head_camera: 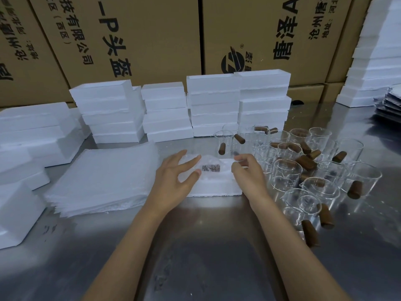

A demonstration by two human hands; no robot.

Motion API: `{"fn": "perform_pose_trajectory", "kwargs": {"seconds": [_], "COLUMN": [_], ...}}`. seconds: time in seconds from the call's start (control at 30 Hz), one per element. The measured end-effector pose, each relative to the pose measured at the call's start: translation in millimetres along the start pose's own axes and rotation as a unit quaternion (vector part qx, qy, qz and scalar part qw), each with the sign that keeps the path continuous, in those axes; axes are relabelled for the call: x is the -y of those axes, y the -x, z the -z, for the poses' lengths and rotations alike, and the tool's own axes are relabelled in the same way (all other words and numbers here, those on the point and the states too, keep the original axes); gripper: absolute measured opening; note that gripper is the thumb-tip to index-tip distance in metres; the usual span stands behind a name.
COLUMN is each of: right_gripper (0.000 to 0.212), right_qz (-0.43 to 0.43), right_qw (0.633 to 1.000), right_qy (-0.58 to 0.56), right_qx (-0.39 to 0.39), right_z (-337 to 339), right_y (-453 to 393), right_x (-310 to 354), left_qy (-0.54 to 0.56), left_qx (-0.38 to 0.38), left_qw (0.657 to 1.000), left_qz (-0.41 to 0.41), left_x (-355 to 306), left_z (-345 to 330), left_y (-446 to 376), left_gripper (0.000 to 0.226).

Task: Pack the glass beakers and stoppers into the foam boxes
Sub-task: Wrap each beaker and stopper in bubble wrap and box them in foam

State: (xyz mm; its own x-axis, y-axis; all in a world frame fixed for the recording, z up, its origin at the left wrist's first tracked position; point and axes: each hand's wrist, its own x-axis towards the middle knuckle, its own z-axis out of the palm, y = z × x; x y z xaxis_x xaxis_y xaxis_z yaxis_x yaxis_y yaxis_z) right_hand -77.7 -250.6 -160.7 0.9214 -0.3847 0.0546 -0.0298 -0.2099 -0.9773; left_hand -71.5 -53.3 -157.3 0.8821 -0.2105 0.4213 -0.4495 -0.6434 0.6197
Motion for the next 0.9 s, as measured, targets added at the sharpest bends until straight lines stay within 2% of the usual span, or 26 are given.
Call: {"fn": "perform_pose_trajectory", "kwargs": {"seconds": [0.07,0.2,0.27,0.37,0.5,0.63,0.8,0.9], "right_gripper": [0.022,0.015,0.009,0.011,0.015,0.015,0.016,0.017], "right_qz": [-0.004,0.001,0.007,0.009,0.008,0.002,-0.013,-0.012], "right_qw": [1.000,0.999,0.999,0.997,0.995,0.995,0.994,0.994], "right_qy": [-0.010,-0.020,-0.025,-0.028,-0.040,-0.052,-0.077,-0.080], "right_qx": [-0.006,-0.029,-0.044,-0.074,-0.089,-0.081,-0.080,-0.079], "right_z": [-1.7,-6.2,-9.4,-12.2,-11.9,-9.8,-9.1,-8.8], "right_y": [-2.2,-8.0,-10.5,-15.5,-22.6,-26.9,-31.8,-33.1], "right_x": [-0.8,-5.6,-8.0,-9.1,-8.8,-12.1,-11.5,-11.8], "left_qy": [-0.003,0.101,0.048,-0.082,-0.224,-0.272,-0.196,-0.126], "left_qx": [-0.007,-0.074,-0.082,-0.024,0.040,0.017,-0.040,-0.081], "left_qw": [1.000,0.991,0.994,0.993,0.956,0.928,0.946,0.956], "left_qz": [0.008,0.047,0.051,0.081,0.184,0.254,0.254,0.254], "left_x": [-2.8,-12.3,-10.7,-0.6,31.4,76.9,115.1,118.4], "left_z": [0.5,8.5,14.1,20.5,26.4,29.4,28.0,31.8], "left_y": [-0.6,-18.7,-45.3,-102.7,-167.6,-189.8,-195.2,-198.9], "left_gripper": [0.038,0.039,0.043,0.054,0.070,0.076,0.073,0.059]}}
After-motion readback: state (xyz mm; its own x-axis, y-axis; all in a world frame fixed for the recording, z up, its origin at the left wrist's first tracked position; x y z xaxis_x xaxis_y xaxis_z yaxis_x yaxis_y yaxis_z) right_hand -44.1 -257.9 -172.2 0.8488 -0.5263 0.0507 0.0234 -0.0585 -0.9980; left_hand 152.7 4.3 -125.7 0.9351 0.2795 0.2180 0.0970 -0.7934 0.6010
